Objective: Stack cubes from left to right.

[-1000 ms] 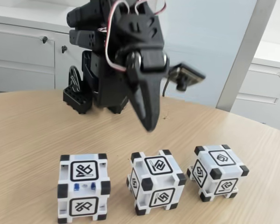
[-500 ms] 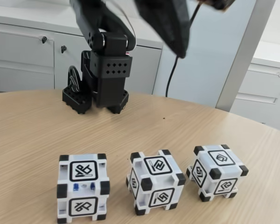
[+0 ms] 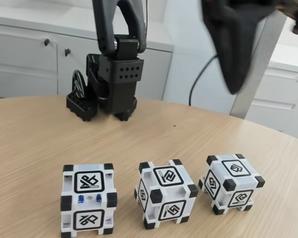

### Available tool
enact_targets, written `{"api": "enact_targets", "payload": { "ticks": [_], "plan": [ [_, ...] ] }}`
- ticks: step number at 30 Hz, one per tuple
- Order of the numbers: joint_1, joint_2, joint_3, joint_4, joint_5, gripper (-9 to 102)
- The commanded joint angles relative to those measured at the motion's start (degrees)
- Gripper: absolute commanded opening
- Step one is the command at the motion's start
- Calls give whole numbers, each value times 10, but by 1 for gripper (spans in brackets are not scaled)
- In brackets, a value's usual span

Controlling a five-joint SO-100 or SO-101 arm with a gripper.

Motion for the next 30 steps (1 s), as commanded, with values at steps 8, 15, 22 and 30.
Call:
{"api": "enact_targets", "payload": {
  "ticks": [8,15,22,30],
  "plan": [
    [-65,-93,-36,-6,106,1],
    [-65,-157,-37,-6,108,17],
    [-65,-157,-37,-6,76,31],
    [-65,-159,-27,-6,-12,39]
  ]
}}
